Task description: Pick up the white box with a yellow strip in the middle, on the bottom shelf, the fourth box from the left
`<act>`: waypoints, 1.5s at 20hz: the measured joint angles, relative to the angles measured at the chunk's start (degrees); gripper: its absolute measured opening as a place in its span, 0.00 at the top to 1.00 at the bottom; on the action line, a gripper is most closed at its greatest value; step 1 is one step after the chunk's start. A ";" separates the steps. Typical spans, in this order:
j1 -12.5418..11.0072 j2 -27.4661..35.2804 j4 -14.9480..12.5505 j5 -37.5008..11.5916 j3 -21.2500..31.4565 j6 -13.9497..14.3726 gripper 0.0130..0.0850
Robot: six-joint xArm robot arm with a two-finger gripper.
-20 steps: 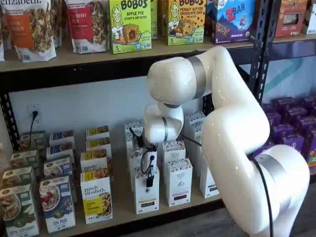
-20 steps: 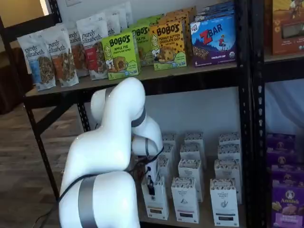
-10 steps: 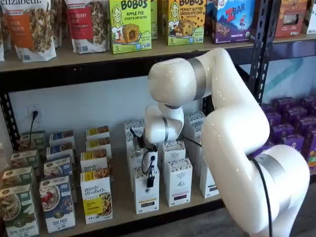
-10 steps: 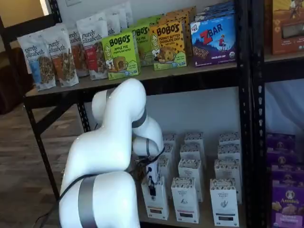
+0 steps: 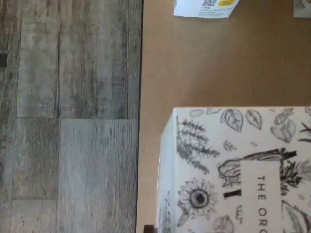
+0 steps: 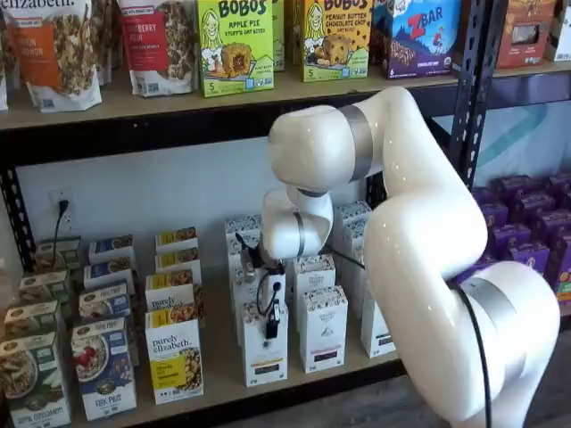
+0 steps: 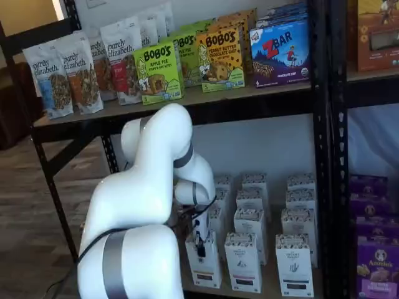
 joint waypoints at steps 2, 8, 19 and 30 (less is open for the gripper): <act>-0.03 0.00 0.26 0.11 0.02 -0.26 0.28; -0.23 -0.13 0.19 0.31 0.34 -0.40 0.33; 0.44 -1.09 3.61 -1.58 1.95 -2.86 0.56; 1.35 -7.04 5.37 -1.33 10.04 -3.79 0.56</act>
